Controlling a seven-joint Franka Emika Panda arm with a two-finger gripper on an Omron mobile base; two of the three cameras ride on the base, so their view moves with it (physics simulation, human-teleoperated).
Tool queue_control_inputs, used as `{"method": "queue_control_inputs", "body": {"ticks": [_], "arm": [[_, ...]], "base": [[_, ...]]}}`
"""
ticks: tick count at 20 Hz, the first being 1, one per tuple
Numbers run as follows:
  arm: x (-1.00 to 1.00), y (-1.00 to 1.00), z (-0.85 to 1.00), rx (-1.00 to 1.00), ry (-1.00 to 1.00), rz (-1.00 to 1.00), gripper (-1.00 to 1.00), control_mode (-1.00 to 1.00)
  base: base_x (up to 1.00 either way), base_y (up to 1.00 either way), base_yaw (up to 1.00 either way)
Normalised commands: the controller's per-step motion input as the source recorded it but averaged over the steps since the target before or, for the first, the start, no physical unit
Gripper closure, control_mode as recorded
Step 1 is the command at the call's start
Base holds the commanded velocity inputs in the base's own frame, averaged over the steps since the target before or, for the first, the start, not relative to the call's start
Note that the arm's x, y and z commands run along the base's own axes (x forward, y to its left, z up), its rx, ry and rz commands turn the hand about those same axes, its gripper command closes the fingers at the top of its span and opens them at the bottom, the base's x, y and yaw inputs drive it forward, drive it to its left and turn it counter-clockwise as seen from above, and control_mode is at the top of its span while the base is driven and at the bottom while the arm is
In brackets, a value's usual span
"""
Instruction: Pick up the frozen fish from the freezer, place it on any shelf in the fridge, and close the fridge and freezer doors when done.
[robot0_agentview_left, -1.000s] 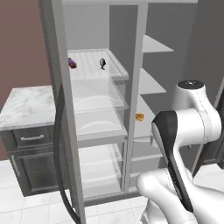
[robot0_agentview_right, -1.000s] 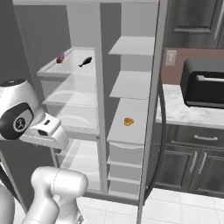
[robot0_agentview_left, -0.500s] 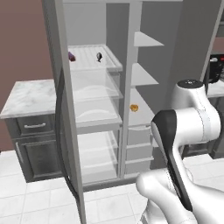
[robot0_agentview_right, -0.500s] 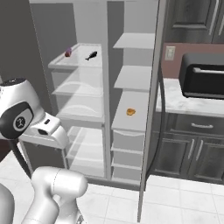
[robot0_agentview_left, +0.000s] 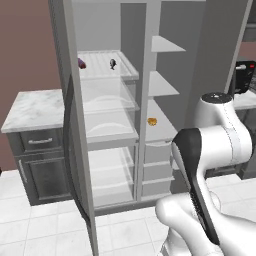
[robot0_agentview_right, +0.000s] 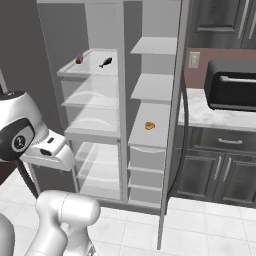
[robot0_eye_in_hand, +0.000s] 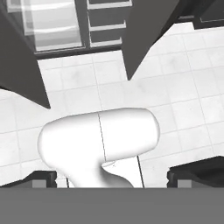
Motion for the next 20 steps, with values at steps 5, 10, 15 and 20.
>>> {"method": "queue_control_inputs", "body": {"ticks": [5,10,15,20], "arm": [[-0.22,0.33,0.07,-0.01,-0.09,0.00,-1.00,-1.00],[-0.65,0.85,0.24,-0.14,-0.34,0.09,-1.00,-1.00],[-0.41,1.00,0.17,-0.23,-0.44,0.08,-1.00,-1.00],[-0.02,1.00,0.01,-0.14,-0.41,0.00,-1.00,-1.00]], "base": [[0.00,0.00,0.00],[0.00,0.00,0.00],[0.00,0.00,0.00],[0.00,0.00,0.00]]}}
